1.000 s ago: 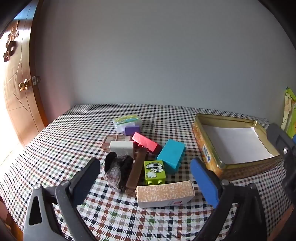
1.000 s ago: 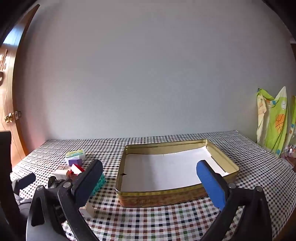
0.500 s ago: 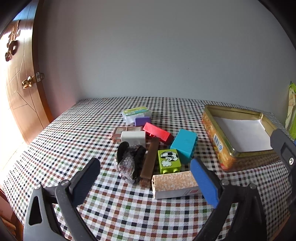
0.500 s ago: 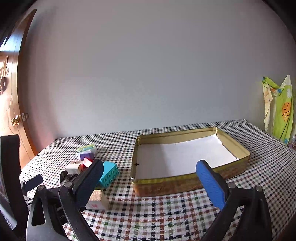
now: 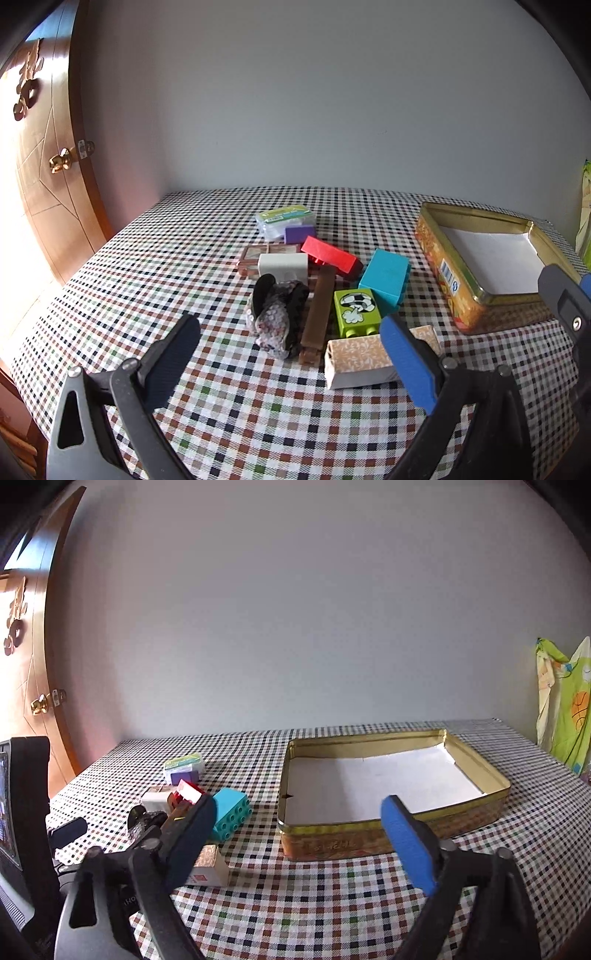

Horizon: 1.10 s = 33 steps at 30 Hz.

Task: Organize rigid objects
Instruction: 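Move both tools toward the pile of objects beside the gold tray, then grasp the floral beige box with the right tool while the left grasps the dark pouch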

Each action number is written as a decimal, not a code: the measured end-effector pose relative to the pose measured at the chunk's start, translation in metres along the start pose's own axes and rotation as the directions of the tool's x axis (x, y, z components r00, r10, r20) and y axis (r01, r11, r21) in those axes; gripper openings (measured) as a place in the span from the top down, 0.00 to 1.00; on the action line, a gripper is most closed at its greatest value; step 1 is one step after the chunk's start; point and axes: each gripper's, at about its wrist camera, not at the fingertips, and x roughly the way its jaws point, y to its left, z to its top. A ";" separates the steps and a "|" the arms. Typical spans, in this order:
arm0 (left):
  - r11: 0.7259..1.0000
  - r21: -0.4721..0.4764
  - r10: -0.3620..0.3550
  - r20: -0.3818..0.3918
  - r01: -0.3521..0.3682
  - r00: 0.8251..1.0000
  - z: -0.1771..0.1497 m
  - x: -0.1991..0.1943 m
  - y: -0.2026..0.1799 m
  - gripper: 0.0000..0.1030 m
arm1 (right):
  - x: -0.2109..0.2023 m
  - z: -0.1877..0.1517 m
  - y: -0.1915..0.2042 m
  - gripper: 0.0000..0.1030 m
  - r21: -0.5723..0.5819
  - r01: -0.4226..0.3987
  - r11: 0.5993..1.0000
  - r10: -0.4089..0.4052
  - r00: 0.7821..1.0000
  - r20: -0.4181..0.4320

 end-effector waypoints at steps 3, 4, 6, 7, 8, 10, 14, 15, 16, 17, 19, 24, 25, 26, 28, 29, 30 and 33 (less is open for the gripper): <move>1.000 0.002 0.008 -0.007 -0.008 1.000 -0.003 -0.001 0.011 0.03 | 0.004 -0.003 0.000 0.17 0.005 -0.035 0.999 0.035 0.999 -0.027; 1.000 -0.001 0.013 -0.013 -0.013 1.000 -0.005 -0.001 0.018 0.03 | 0.005 -0.005 0.001 0.17 0.001 -0.052 0.999 0.052 0.998 -0.039; 1.000 -0.011 0.028 -0.022 -0.028 0.999 -0.008 -0.002 0.030 0.03 | 0.008 -0.010 0.006 0.17 -0.011 -0.072 0.997 0.071 0.995 -0.065; 0.999 -0.016 0.037 -0.024 -0.037 0.999 -0.009 -0.002 0.037 0.03 | 0.010 -0.012 0.010 0.17 -0.020 -0.084 0.996 0.083 0.994 -0.075; 0.999 -0.018 0.046 -0.025 -0.047 0.999 -0.009 -0.003 0.042 0.03 | 0.013 -0.014 0.014 0.17 -0.033 -0.100 0.994 0.097 0.992 -0.087; 0.997 -0.024 0.074 -0.025 -0.074 0.997 -0.010 -0.003 0.053 0.03 | 0.019 -0.017 0.024 0.17 -0.064 -0.118 0.991 0.110 0.987 -0.114; 0.993 -0.035 0.115 -0.025 -0.116 0.993 -0.007 0.002 0.068 0.03 | 0.038 -0.024 0.043 0.17 -0.080 -0.192 0.978 0.172 0.963 -0.207; 0.992 -0.037 0.121 -0.028 -0.122 0.992 -0.007 0.004 0.071 0.03 | 0.042 -0.026 0.048 0.17 -0.082 -0.214 0.973 0.190 0.953 -0.234; 0.991 -0.039 0.124 -0.032 -0.125 0.992 -0.007 0.006 0.074 0.03 | 0.046 -0.028 0.053 0.17 -0.084 -0.231 0.969 0.203 0.945 -0.256; 0.991 -0.040 0.127 -0.036 -0.128 0.991 -0.006 0.008 0.076 0.03 | 0.049 -0.029 0.057 0.17 -0.089 -0.242 0.966 0.211 0.939 -0.271; 0.990 -0.048 0.132 -0.040 -0.134 0.990 -0.006 0.011 0.083 0.03 | 0.056 -0.032 0.069 0.17 -0.101 -0.280 0.955 0.238 0.921 -0.308; 0.988 -0.062 0.137 -0.040 -0.140 0.990 -0.009 0.011 0.094 0.03 | 0.080 -0.040 0.090 0.17 -0.099 -0.307 0.947 0.244 0.883 -0.401; 0.988 -0.063 0.139 -0.038 -0.141 0.990 -0.008 0.010 0.096 0.03 | 0.084 -0.041 0.093 0.17 -0.100 -0.304 0.947 0.239 0.879 -0.413; 0.988 -0.063 0.139 -0.037 -0.141 0.990 -0.008 0.011 0.097 0.03 | 0.088 -0.041 0.096 0.17 -0.093 -0.309 0.947 0.243 0.872 -0.425; 0.988 -0.063 0.138 -0.038 -0.140 0.990 -0.006 0.013 0.099 0.03 | 0.094 -0.040 0.101 0.17 -0.104 -0.307 0.946 0.234 0.869 -0.437; 0.988 -0.061 0.136 -0.042 -0.138 0.990 -0.006 0.015 0.098 0.03 | 0.097 -0.040 0.104 0.16 -0.117 -0.297 0.948 0.218 0.871 -0.441; 0.989 -0.058 0.133 -0.046 -0.136 0.990 -0.006 0.018 0.099 0.03 | 0.100 -0.040 0.106 0.17 -0.121 -0.290 0.949 0.207 0.867 -0.453; 0.990 -0.052 0.128 -0.058 -0.131 0.990 -0.006 0.023 0.095 0.03 | 0.108 -0.043 0.101 0.19 -0.103 -0.261 0.960 0.181 0.857 -0.483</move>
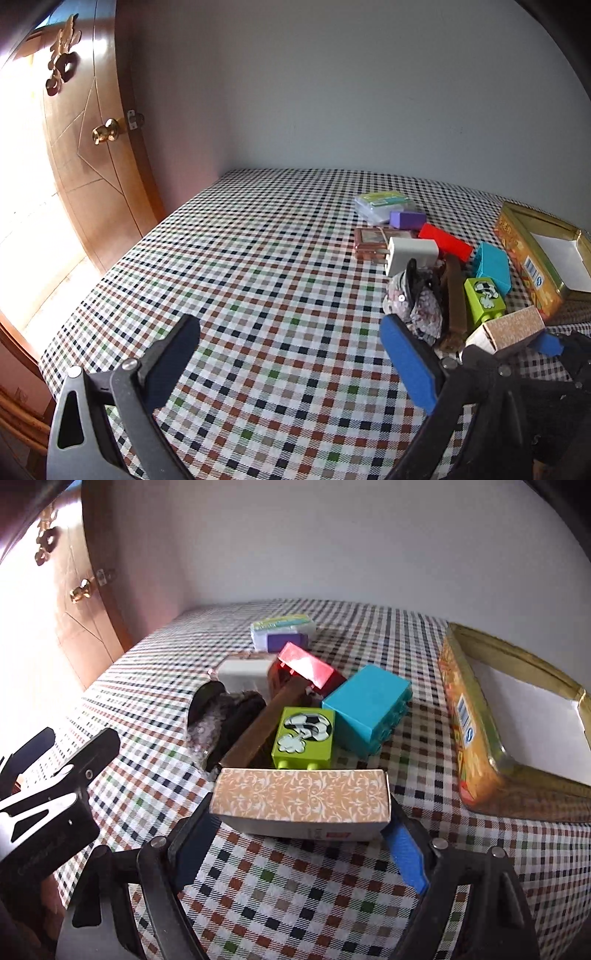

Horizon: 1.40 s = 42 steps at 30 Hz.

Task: Organize rigid objects
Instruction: 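Grasp the floral beige box with the right tool while the left grasps the dark pouch, then carry the pouch in the left tool and box in the right over the gold tray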

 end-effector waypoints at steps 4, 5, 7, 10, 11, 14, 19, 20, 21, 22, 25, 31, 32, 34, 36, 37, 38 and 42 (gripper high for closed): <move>1.000 -0.006 -0.026 -0.012 0.026 1.000 0.004 0.007 -0.007 0.03 | -0.011 -0.002 -0.012 0.22 0.029 -0.042 0.999 0.040 0.998 0.047; 0.999 -0.006 -0.039 -0.012 0.039 0.999 0.005 0.007 -0.010 0.03 | -0.018 -0.003 -0.014 0.22 0.028 -0.039 0.999 0.037 0.997 0.071; 0.998 -0.008 -0.066 -0.016 0.066 0.998 0.008 0.009 -0.017 0.03 | -0.034 -0.004 -0.018 0.22 0.029 -0.028 0.999 0.024 0.992 0.126; 0.993 -0.007 -0.115 -0.026 0.115 0.993 0.015 0.014 -0.030 0.03 | -0.062 -0.004 -0.029 0.22 0.055 0.026 0.998 -0.038 0.972 0.230; 0.993 -0.004 -0.120 -0.028 0.120 0.992 0.016 0.016 -0.034 0.04 | -0.067 -0.003 -0.033 0.22 0.067 0.038 0.997 -0.053 0.966 0.252; 0.994 0.030 -0.105 -0.048 0.106 0.993 0.024 0.028 -0.050 0.09 | -0.078 -0.002 -0.046 0.22 0.105 0.041 0.994 -0.071 0.952 0.297; 0.991 0.020 -0.130 -0.132 0.134 0.983 0.036 0.062 -0.068 0.14 | -0.083 -0.005 -0.060 0.22 0.134 0.030 0.991 -0.069 0.951 0.300; 0.989 0.013 -0.143 -0.143 0.146 0.979 0.034 0.065 -0.068 0.14 | -0.082 -0.005 -0.062 0.22 0.137 0.025 0.990 -0.066 0.952 0.299; 0.988 0.011 -0.149 -0.168 0.153 0.975 0.033 0.072 -0.071 0.15 | -0.082 -0.004 -0.064 0.22 0.141 0.022 0.990 -0.063 0.953 0.297; 0.988 0.013 -0.152 -0.178 0.156 0.972 0.032 0.077 -0.073 0.15 | -0.078 -0.003 -0.062 0.22 0.143 0.022 0.989 -0.063 0.954 0.294; 0.985 -0.024 -0.175 -0.211 0.174 0.962 0.032 0.088 -0.072 0.15 | -0.073 -0.002 -0.066 0.22 0.154 0.009 0.988 -0.053 0.958 0.283; 0.983 0.032 -0.171 -0.229 0.183 0.958 0.031 0.092 -0.087 0.53 | -0.067 -0.005 -0.066 0.22 0.161 -0.002 0.987 -0.040 0.966 0.256; 0.981 0.054 -0.171 -0.227 0.188 0.959 0.030 0.089 -0.089 0.54 | -0.068 -0.006 -0.067 0.22 0.166 -0.003 0.986 -0.041 0.966 0.257; 0.980 0.057 -0.174 -0.224 0.192 0.959 0.029 0.088 -0.091 0.55 | -0.071 -0.006 -0.069 0.22 0.177 -0.004 0.984 -0.044 0.963 0.266; 0.977 0.019 -0.206 -0.198 0.214 0.958 0.028 0.082 -0.086 0.59 | -0.076 -0.007 -0.070 0.22 0.179 0.000 0.984 -0.051 0.960 0.276; 0.975 -0.003 -0.220 -0.168 0.223 0.961 0.027 0.072 -0.078 0.59 | -0.078 -0.007 -0.070 0.22 0.180 0.005 0.984 -0.057 0.957 0.285; 0.975 -0.009 -0.220 -0.144 0.221 0.965 0.026 0.062 -0.073 0.59 | -0.082 -0.008 -0.070 0.22 0.181 0.010 0.983 -0.064 0.953 0.296; 0.982 -0.001 -0.189 -0.054 0.190 0.980 0.027 0.030 -0.071 0.59 | -0.094 -0.009 -0.072 0.22 0.191 0.020 0.981 -0.085 0.936 0.341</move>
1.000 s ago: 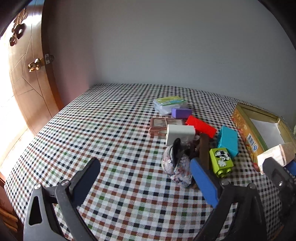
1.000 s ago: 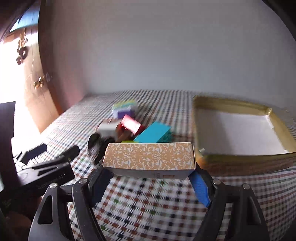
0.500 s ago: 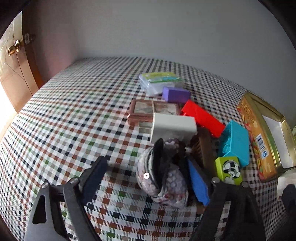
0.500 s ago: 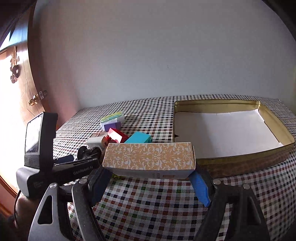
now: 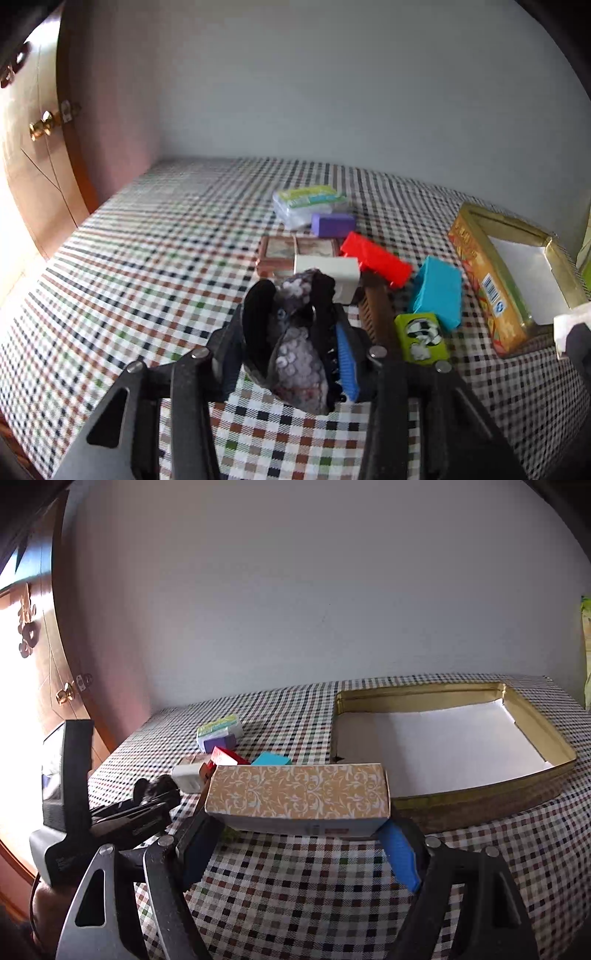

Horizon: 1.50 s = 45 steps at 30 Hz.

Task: Organize rigid objects
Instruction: 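Carry the pouch in the left tool and box in the right over the gold tray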

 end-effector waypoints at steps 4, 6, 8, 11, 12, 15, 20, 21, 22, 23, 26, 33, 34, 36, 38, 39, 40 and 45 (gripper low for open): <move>1.000 0.000 0.001 0.067 -0.002 0.998 0.010 -0.023 -0.015 0.59 | -0.010 0.006 -0.005 0.22 -0.008 0.018 1.000 -0.018 0.999 0.043; 1.000 0.011 -0.009 0.077 0.008 0.997 0.013 -0.029 -0.022 0.59 | -0.015 0.010 -0.010 0.22 -0.002 0.037 0.999 -0.036 0.997 0.065; 0.999 0.027 -0.031 0.081 0.028 0.996 0.015 -0.035 -0.032 0.59 | -0.020 0.014 -0.016 0.22 0.001 0.053 0.999 -0.053 0.995 0.084; 0.996 0.070 -0.054 0.093 0.047 0.994 0.016 -0.039 -0.056 0.59 | -0.028 0.021 -0.028 0.22 0.010 0.078 0.997 -0.079 0.991 0.108; 0.995 0.081 -0.061 0.094 0.053 0.994 0.016 -0.039 -0.062 0.59 | -0.032 0.023 -0.035 0.22 0.018 0.095 0.995 -0.096 0.988 0.121; 0.992 0.099 -0.087 0.097 0.078 0.991 0.018 -0.047 -0.078 0.59 | -0.040 0.028 -0.054 0.22 0.046 0.137 0.990 -0.142 0.979 0.144; 0.987 0.132 -0.108 0.107 0.094 0.988 0.024 -0.050 -0.104 0.59 | -0.050 0.037 -0.085 0.22 0.089 0.205 0.975 -0.218 0.961 0.173; 0.986 0.134 -0.112 0.108 0.097 0.988 0.026 -0.052 -0.109 0.59 | -0.052 0.038 -0.090 0.22 0.093 0.219 0.971 -0.232 0.956 0.179; 0.986 0.135 -0.114 0.108 0.099 0.988 0.027 -0.052 -0.113 0.59 | -0.054 0.039 -0.094 0.22 0.095 0.232 0.968 -0.246 0.952 0.185; 0.985 0.137 -0.116 0.107 0.101 0.987 0.029 -0.052 -0.118 0.59 | -0.055 0.041 -0.098 0.22 0.095 0.246 0.965 -0.260 0.947 0.190; 0.982 0.145 -0.133 0.105 0.117 0.985 0.033 -0.050 -0.132 0.59 | -0.059 0.043 -0.112 0.22 0.099 0.286 0.953 -0.301 0.932 0.201; 0.971 0.190 -0.165 0.103 0.143 0.981 0.036 -0.047 -0.175 0.59 | -0.054 0.044 -0.134 0.22 0.125 0.342 0.931 -0.362 0.911 0.198; 0.970 0.196 -0.169 0.102 0.147 0.980 0.036 -0.047 -0.180 0.59 | -0.053 0.046 -0.137 0.22 0.126 0.350 0.928 -0.369 0.908 0.198; 0.966 0.206 -0.177 0.099 0.154 0.979 0.036 -0.046 -0.192 0.59 | -0.052 0.047 -0.143 0.22 0.121 0.366 0.923 -0.384 0.902 0.199; 0.964 0.212 -0.183 0.094 0.160 0.979 0.036 -0.045 -0.200 0.59 | -0.050 0.048 -0.148 0.22 0.117 0.384 0.916 -0.400 0.895 0.199; 0.963 0.213 -0.186 0.090 0.164 0.978 0.035 -0.044 -0.203 0.59 | -0.049 0.049 -0.151 0.22 0.121 0.389 0.913 -0.406 0.893 0.196; 0.962 0.213 -0.189 0.085 0.168 0.978 0.035 -0.042 -0.209 0.59 | -0.048 0.050 -0.154 0.22 0.124 0.393 0.911 -0.411 0.891 0.193; 0.962 0.209 -0.195 0.064 0.178 0.979 0.035 -0.030 -0.228 0.59 | -0.033 0.051 -0.169 0.22 0.119 0.417 0.901 -0.432 0.887 0.163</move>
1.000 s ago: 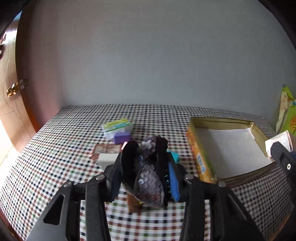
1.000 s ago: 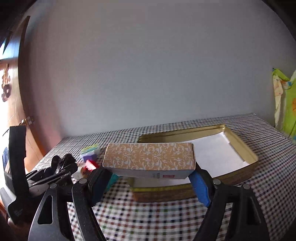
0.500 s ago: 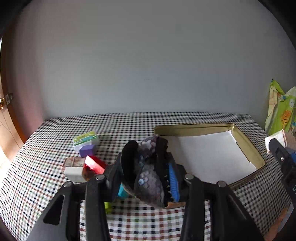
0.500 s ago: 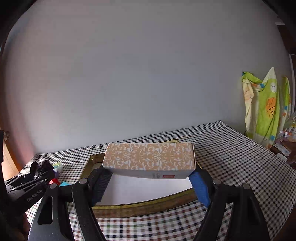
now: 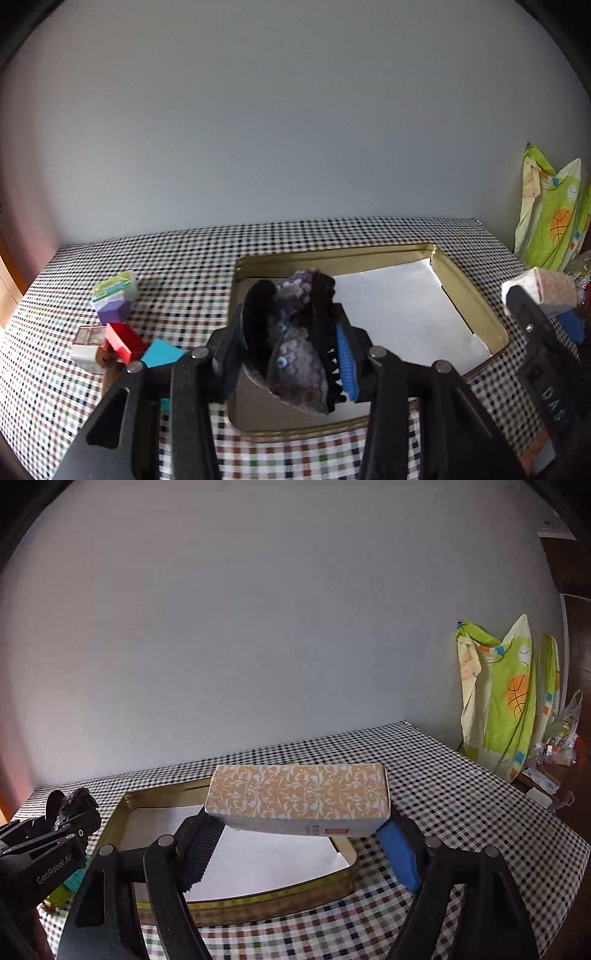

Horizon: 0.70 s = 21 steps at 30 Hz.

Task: Organize rigid objects
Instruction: 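Carry the pouch in the left tool and box in the right over the gold tray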

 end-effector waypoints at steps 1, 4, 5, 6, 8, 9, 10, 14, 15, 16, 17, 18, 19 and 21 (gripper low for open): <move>1.000 0.002 0.003 -0.007 -0.003 1.000 0.001 0.004 -0.004 0.59 | 0.003 -0.001 0.002 0.22 -0.006 0.005 1.000 -0.005 1.000 -0.009; 1.000 0.007 0.002 -0.030 -0.002 1.000 0.000 0.016 -0.013 0.59 | 0.011 -0.002 0.004 0.22 -0.013 0.015 1.000 -0.015 1.000 -0.024; 1.000 0.006 0.003 -0.037 -0.003 0.999 -0.001 0.020 -0.016 0.59 | 0.013 -0.002 0.003 0.22 -0.013 0.017 1.000 -0.017 0.999 -0.028; 1.000 0.006 0.005 -0.043 -0.005 0.999 -0.002 0.023 -0.018 0.59 | 0.018 -0.002 0.000 0.22 -0.012 0.020 1.000 -0.020 0.999 -0.035; 1.000 0.005 0.007 -0.055 -0.007 0.998 -0.003 0.030 -0.022 0.59 | 0.023 -0.001 -0.002 0.22 -0.018 0.025 1.000 -0.026 0.999 -0.043; 1.000 0.007 0.008 -0.060 -0.007 0.998 -0.004 0.034 -0.025 0.59 | 0.025 -0.001 -0.003 0.22 -0.026 0.029 0.999 -0.030 0.999 -0.044; 1.000 0.008 0.010 -0.065 -0.009 0.998 -0.004 0.038 -0.028 0.59 | 0.028 -0.001 -0.004 0.22 -0.034 0.036 0.999 -0.038 0.998 -0.046; 1.000 0.010 0.006 -0.086 -0.005 0.996 -0.006 0.051 -0.037 0.59 | 0.039 0.000 -0.009 0.22 -0.031 0.047 0.998 -0.049 0.997 -0.060; 1.000 0.014 0.006 -0.087 -0.005 0.996 -0.006 0.053 -0.039 0.59 | 0.041 -0.001 -0.010 0.22 -0.032 0.052 0.998 -0.054 0.996 -0.065; 1.000 0.019 0.007 -0.087 -0.006 0.996 -0.006 0.055 -0.042 0.59 | 0.043 -0.001 -0.010 0.22 -0.030 0.053 0.998 -0.055 0.996 -0.070; 1.000 0.022 0.008 -0.087 -0.006 0.996 -0.007 0.057 -0.044 0.59 | 0.045 -0.003 -0.010 0.22 -0.028 0.053 0.998 -0.055 0.996 -0.074; 1.000 0.024 0.007 -0.090 -0.005 0.996 -0.007 0.059 -0.045 0.59 | 0.046 -0.004 -0.010 0.22 -0.027 0.052 0.998 -0.054 0.995 -0.081; 1.000 0.025 0.005 -0.096 -0.002 0.995 -0.008 0.061 -0.045 0.59 | 0.048 -0.005 -0.010 0.22 -0.028 0.052 0.998 -0.054 0.995 -0.087; 1.000 0.025 0.002 -0.106 0.000 0.994 -0.009 0.065 -0.045 0.59 | 0.052 -0.006 -0.009 0.22 -0.033 0.051 0.998 -0.054 0.994 -0.098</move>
